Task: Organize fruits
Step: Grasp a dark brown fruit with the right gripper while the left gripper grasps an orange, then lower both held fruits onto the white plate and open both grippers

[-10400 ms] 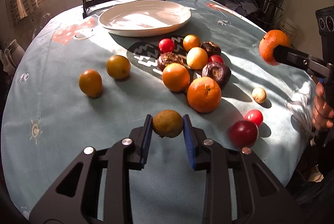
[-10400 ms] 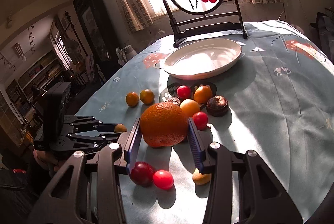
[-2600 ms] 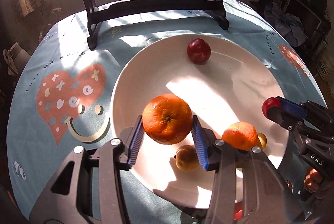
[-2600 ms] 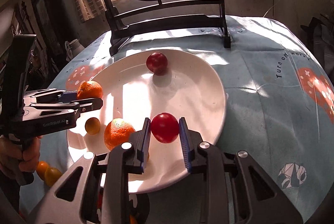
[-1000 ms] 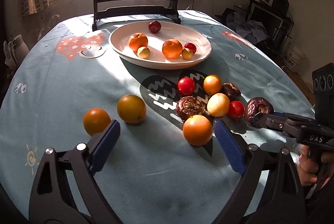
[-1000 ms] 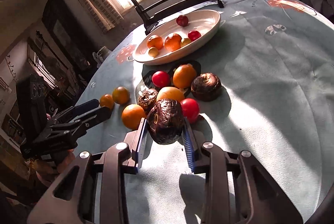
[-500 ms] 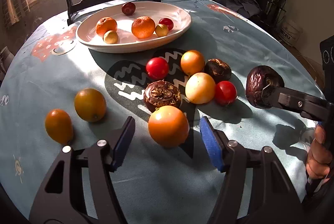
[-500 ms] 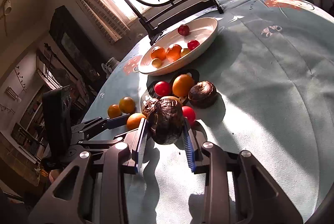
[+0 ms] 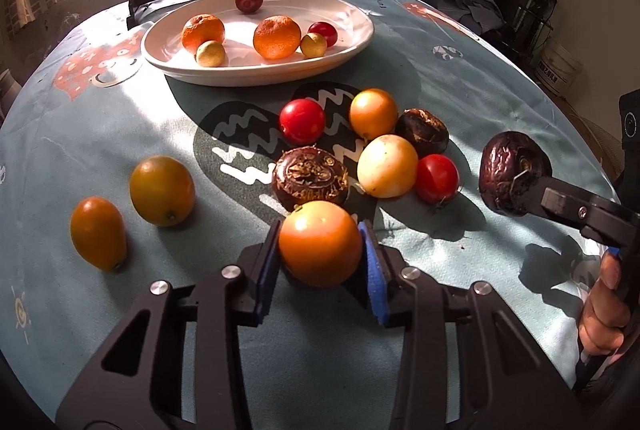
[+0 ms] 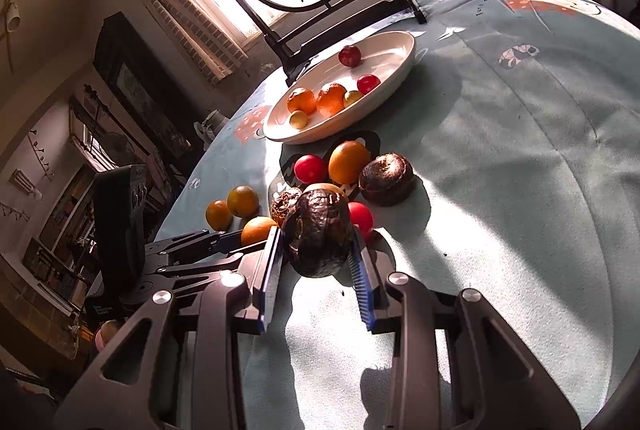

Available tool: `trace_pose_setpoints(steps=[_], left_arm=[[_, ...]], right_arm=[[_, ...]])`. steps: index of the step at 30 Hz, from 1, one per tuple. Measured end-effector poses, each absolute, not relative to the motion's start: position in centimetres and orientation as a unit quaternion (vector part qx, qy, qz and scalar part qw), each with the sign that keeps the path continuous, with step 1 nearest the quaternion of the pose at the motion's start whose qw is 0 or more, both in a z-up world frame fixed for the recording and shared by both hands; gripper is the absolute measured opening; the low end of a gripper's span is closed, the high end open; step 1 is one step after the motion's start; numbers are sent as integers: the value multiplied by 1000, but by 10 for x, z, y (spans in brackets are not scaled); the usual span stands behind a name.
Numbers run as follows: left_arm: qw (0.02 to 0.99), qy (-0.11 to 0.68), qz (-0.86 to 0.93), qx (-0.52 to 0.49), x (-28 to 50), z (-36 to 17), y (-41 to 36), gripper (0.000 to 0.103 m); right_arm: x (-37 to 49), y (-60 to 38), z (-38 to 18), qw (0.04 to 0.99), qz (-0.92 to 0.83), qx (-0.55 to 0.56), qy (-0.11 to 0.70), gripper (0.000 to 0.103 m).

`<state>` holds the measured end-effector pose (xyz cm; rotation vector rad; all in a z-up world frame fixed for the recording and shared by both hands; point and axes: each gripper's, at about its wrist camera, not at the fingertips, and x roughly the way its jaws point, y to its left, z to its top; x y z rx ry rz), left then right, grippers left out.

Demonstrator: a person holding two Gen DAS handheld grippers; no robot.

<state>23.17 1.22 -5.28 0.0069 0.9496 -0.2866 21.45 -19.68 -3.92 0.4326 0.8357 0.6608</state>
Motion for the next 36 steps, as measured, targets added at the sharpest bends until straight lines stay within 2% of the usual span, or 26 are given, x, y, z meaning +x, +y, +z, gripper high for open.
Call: trace_pose_setpoints(steps=[7, 12, 17, 20, 26, 35, 36], left_arm=[[881, 452, -138, -23, 224, -46, 21, 39], [896, 423, -135, -23, 229, -19, 33, 39], [913, 391, -115, -18, 271, 14, 41, 39], [917, 387, -100, -10, 308, 19, 38, 39], [904, 423, -63, -19, 367, -3, 41, 39], [893, 446, -49, -9, 386, -23, 47, 39], [893, 448, -49, -8, 385, -22, 46, 48]], right_arm=[[214, -193, -37, 842, 315, 193, 394, 34], [228, -178, -17, 839, 335, 152, 400, 34], [275, -167, 19, 880, 316, 116, 335, 34], [318, -156, 20, 900, 290, 102, 310, 34], [384, -142, -13, 893, 263, 94, 354, 34], [408, -136, -30, 878, 266, 88, 389, 35], [408, -135, -31, 875, 266, 86, 395, 39]])
